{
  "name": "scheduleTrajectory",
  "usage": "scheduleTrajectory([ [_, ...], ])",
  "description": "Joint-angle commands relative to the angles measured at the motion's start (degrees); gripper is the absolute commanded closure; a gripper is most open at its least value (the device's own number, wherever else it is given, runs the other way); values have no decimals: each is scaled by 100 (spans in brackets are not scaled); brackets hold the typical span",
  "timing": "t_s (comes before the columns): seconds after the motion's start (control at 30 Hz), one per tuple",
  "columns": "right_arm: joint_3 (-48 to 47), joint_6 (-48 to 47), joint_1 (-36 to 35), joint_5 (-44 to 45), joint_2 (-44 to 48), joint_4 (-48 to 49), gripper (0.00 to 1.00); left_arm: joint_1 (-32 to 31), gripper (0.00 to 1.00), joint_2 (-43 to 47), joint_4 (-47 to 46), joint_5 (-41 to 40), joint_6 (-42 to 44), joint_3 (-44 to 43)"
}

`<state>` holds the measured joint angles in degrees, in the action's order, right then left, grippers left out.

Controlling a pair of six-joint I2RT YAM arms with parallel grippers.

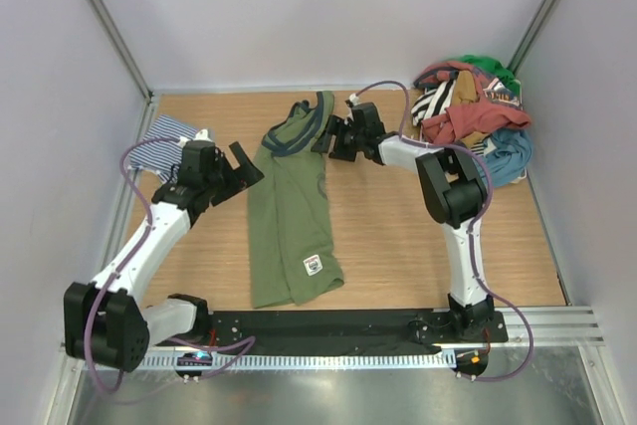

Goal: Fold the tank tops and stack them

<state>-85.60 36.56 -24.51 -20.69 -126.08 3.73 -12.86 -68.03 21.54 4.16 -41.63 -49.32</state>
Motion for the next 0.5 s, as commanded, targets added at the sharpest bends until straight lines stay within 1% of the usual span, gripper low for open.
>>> scheduleTrajectory([
  [0.0, -763, 194, 17, -234, -433, 58, 27, -23, 4, 596, 8, 233, 190, 361],
  [0.07, -1212, 352, 34, -182, -801, -108, 28, -23, 4, 738, 60, 392, 234, 598],
  [0.1, -1370, 422, 34, 1, -917, -222, 29, -23, 4, 773, 113, 410, 269, 643],
  [0.17, -1739, 562, 60, 38, -1232, -328, 32, -23, 4, 896, 228, 524, 304, 826],
  [0.2, -1993, 589, 61, 178, -1313, -337, 35, -32, 4, 932, 237, 576, 287, 906],
  [0.23, -2108, 616, 78, 231, -1427, -572, 39, -32, 5, 1036, 228, 620, 261, 1037],
  [0.27, -2197, 659, 104, 232, -1576, -566, 47, -41, 5, 1098, 219, 612, 208, 1108],
  [0.33, -2416, 765, 174, 284, -1717, -566, 57, -67, 5, 1195, 167, 568, 181, 1240],
  [0.37, -2461, 800, 227, 293, -1770, -557, 65, -59, 5, 1239, 149, 559, 164, 1345],
  [0.4, -2487, 922, 367, 285, -1832, -488, 75, -67, 5, 1266, 140, 559, 164, 1407],
  [0.47, -2488, 993, 552, 232, -1867, -408, 83, -102, 5, 1266, 105, 577, 137, 1469],
])
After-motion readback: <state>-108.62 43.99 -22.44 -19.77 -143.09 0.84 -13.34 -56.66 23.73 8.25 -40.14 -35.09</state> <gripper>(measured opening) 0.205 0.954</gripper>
